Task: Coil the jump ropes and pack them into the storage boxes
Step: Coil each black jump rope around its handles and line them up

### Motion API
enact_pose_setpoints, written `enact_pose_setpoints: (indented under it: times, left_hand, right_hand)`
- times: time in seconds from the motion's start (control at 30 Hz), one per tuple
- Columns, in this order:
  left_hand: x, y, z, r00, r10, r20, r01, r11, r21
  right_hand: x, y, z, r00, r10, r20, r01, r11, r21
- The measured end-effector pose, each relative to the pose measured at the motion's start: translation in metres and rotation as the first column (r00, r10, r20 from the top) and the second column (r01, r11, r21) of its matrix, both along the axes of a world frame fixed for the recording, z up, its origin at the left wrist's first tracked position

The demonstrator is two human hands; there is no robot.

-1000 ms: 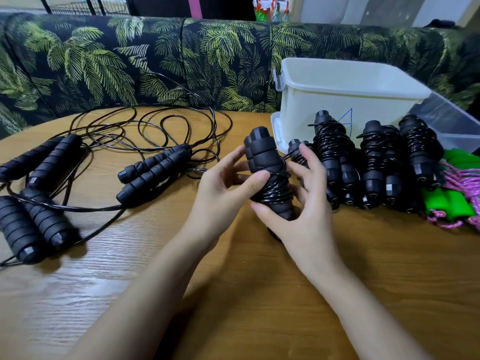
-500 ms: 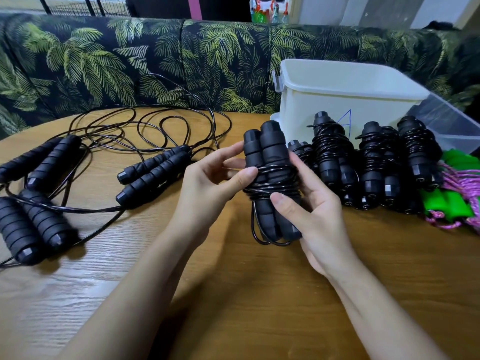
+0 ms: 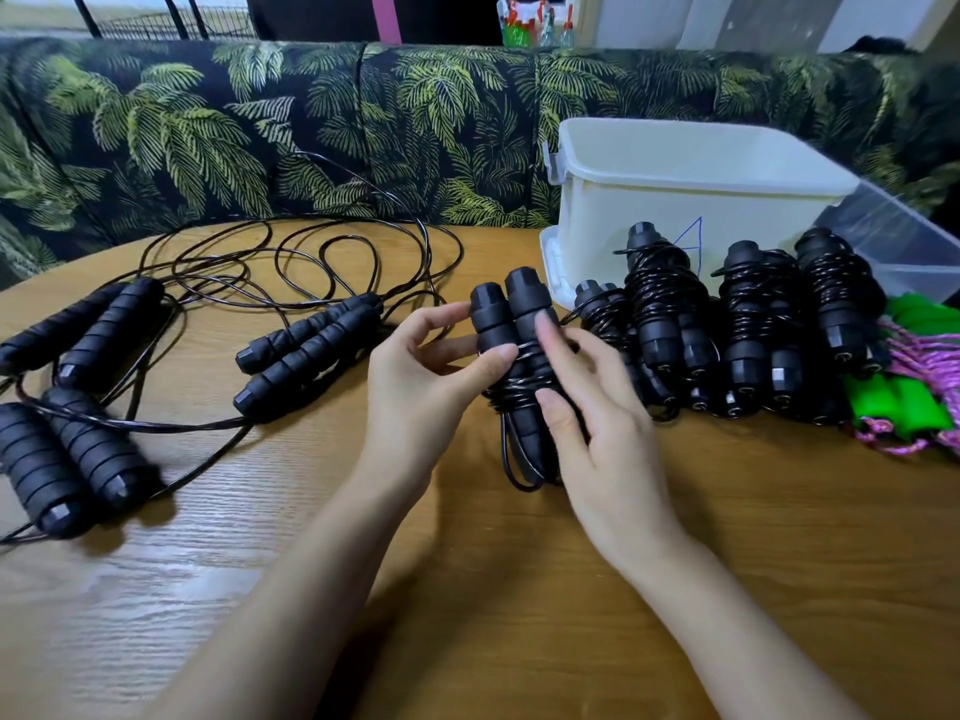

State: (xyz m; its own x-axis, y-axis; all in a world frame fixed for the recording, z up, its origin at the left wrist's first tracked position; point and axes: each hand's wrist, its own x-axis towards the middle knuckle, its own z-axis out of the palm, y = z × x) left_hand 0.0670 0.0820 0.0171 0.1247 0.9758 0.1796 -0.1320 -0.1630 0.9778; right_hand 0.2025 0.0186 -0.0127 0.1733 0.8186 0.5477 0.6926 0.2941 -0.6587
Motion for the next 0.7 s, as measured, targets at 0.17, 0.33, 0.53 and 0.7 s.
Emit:
enact_pose_setpoints:
  times: [0.17, 0.33, 0.53, 0.7]
  left_hand:
    - [0.003, -0.001, -0.005, 0.995, 0.083, -0.06, -0.082, 0.997, 0.018]
    - [0.001, 0.0, -0.005, 0.994, 0.049, -0.1, -0.047, 0.999, 0.02]
    - [-0.002, 0.003, -0.004, 0.995, -0.075, -0.072, 0.078, 0.996, 0.038]
    - [0.004, -0.002, -0.008, 0.996, -0.072, -0.054, 0.075, 0.995, 0.068]
  right_hand:
    - [-0.007, -0.003, -0.001, 0.935, -0.099, 0.34, 0.153, 0.979, -0.136]
    - [-0.01, -0.004, 0.001, 0.942, -0.095, 0.322, 0.178, 0.955, -0.239]
    - [0.006, 0.001, -0.004, 0.991, 0.04, -0.127, -0.07, 0.968, -0.241]
    - [-0.004, -0.004, -0.001, 0.983, -0.012, 0.183, 0.053, 0.974, -0.219]
